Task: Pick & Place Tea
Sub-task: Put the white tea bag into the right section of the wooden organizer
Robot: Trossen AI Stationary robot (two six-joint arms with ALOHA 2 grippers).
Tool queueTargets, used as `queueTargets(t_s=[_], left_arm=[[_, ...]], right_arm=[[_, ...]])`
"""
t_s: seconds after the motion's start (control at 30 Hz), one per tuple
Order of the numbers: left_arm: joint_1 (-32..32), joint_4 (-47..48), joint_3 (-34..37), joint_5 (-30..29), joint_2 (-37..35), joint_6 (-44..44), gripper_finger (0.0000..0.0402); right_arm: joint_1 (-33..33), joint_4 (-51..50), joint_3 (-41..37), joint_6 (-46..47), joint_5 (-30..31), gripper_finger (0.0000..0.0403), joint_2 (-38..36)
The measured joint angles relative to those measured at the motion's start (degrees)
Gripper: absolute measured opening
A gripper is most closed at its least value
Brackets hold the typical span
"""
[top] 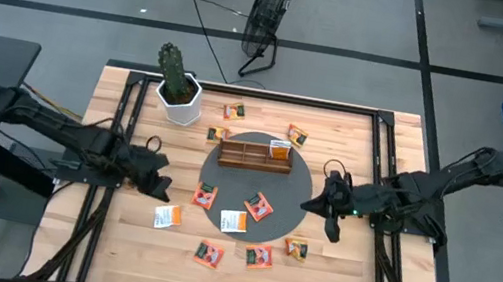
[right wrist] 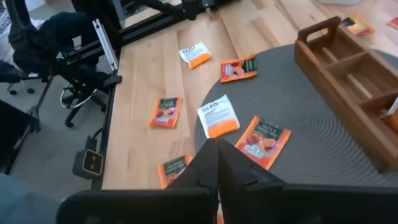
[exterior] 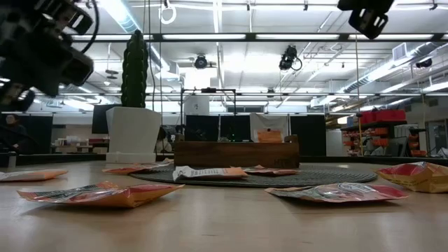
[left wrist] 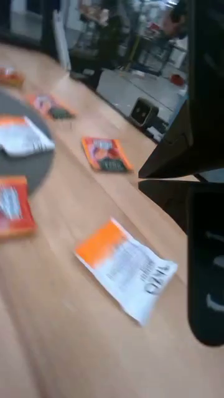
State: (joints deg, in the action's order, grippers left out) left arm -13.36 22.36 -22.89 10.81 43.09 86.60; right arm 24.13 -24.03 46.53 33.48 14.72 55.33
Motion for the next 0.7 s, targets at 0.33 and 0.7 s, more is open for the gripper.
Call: queueTargets(t_s=[0.33,0.7], left_arm=[[-12.00,3.62,0.92,-7.54,0.08,17.49,0.0151],[-22.43,1.21,0.89,-12.27,8.51,31.60,0.0247]], right_arm=[[2.30,-1.09,-0.36,0.56,3.83,0.0000,0.00],[2.28,-2.52,-0.36,-0.99,6.89,0.0000,0.15]])
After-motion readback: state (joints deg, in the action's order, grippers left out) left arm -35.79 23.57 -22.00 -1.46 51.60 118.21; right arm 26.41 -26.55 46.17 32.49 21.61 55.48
